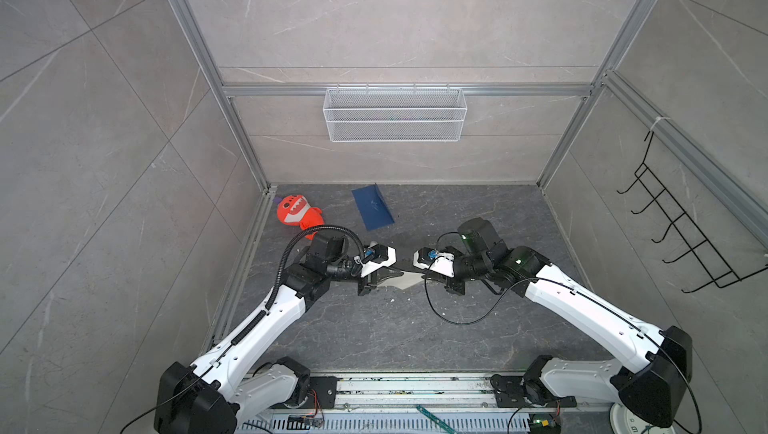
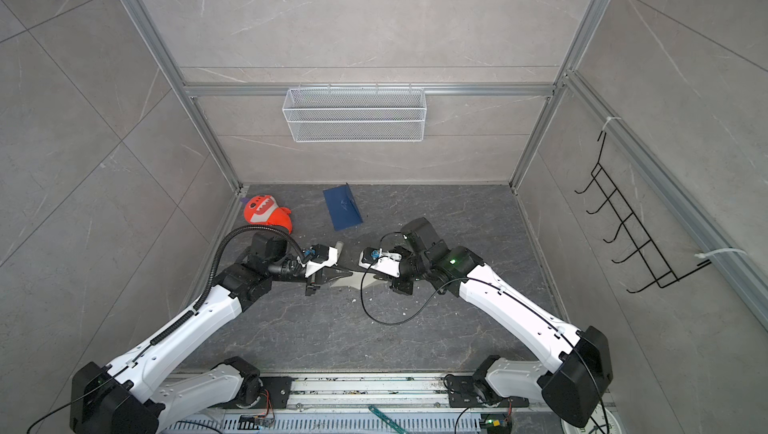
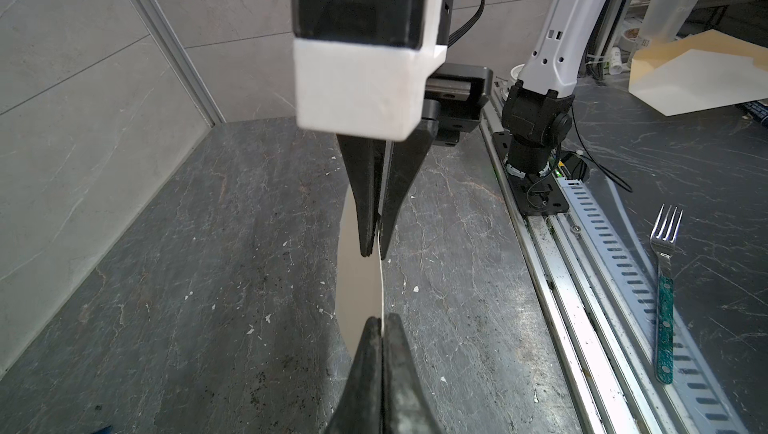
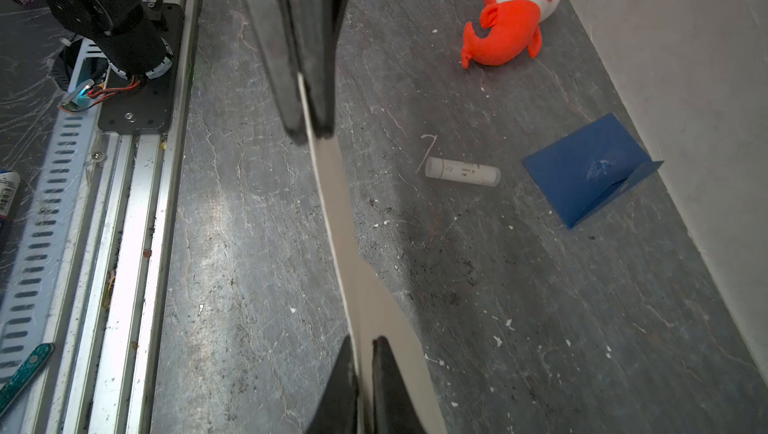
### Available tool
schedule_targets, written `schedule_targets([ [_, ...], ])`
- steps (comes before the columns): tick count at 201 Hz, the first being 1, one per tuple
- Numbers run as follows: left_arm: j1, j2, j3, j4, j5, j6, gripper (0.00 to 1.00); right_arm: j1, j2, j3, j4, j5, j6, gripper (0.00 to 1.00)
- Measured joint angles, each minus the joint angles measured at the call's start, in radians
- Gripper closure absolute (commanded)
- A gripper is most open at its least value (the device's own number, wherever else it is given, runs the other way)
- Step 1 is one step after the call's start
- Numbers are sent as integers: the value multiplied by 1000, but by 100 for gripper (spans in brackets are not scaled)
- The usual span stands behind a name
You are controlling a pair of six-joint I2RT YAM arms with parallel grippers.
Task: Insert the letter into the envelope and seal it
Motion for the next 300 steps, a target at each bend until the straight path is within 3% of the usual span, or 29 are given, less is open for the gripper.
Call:
schedule_targets([
  [35,0,0,0,-3,0,5,100,-18,-3,-6,-24,-8,-8,97],
  [84,0,0,0,-4,0,8,100,-30,-3,-9,-42,-2,-13,89],
  [128,-1,-2,0,-11,-3,10,100,-46,-21,-49,-55,13,-23,100],
  [172,-5,-2,0,-15,-2,12,100,-46,-41,-67,-53,24,-24,89],
  [189,-4,-6,0,-16,-3,13,100,-58,-47,-82,-72,51,-24,89],
  [214,-3,-8,0,-18,-3,16,100,-65,-62,-106,-97,79,-27,99],
  [257,-4,-10,0,-18,-2,17,100,-65,-81,-106,-115,103,-29,88],
  [281,-3,-13,0,-18,-2,18,100,-71,-84,-106,-144,140,-31,90],
  [300,-3,-13,0,-18,-2,18,100,-72,-92,-113,-158,157,-32,96],
])
